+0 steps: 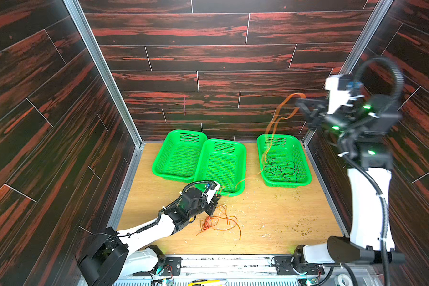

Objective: Untangle and sort cables by color
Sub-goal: Place the cable in the container.

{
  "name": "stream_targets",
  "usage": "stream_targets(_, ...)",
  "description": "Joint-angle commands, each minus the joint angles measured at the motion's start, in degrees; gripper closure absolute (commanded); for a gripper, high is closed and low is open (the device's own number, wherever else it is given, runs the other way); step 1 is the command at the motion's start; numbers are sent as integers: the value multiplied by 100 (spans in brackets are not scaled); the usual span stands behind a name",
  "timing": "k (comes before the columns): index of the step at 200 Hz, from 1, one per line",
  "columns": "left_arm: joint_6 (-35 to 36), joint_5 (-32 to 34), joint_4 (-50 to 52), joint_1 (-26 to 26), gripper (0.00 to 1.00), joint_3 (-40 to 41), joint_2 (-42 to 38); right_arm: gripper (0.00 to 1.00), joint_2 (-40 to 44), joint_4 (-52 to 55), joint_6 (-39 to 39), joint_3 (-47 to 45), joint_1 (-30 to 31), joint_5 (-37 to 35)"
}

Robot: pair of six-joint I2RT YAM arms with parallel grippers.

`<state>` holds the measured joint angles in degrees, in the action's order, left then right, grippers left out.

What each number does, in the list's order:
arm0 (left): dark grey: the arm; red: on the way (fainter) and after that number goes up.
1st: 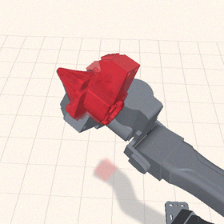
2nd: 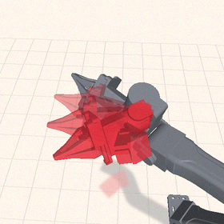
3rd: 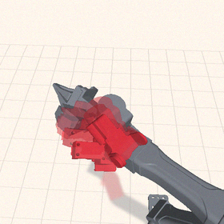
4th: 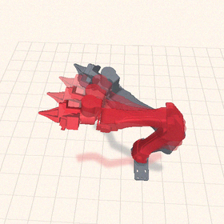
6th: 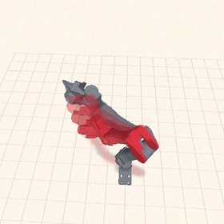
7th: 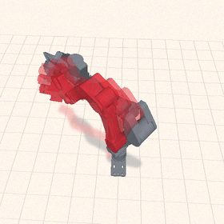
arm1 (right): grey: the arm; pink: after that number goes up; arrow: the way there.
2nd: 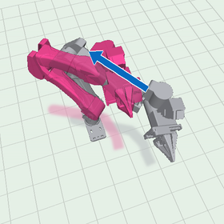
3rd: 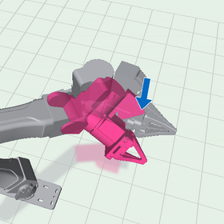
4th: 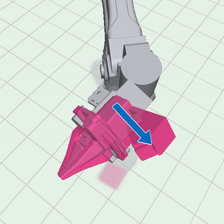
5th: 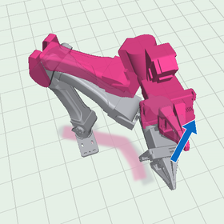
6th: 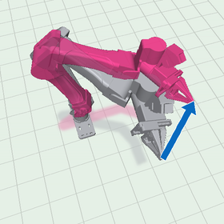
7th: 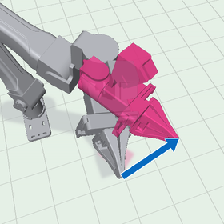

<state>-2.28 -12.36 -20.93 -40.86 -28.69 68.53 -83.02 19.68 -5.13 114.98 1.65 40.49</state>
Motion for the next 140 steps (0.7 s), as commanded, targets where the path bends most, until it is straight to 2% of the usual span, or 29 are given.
stream_targets(1,231,-438,299,-36,100,-172,-220,100,-328,-121,273,342,354,266)
stream_targets(42,502,-370,793,-211,100,-254,-433,100,-958,-227,419,727,843,341)
stream_targets(90,720,-242,1026,-517,100,-468,-290,100,-1626,-397,473,1085,1205,286)
stream_targets(118,792,-179,1056,-631,100,-546,-235,100,-1857,-500,416,1038,1349,140)
stream_targets(140,827,-130,1056,-677,100,-602,-243,100,-1962,-606,408,631,1471,-31)
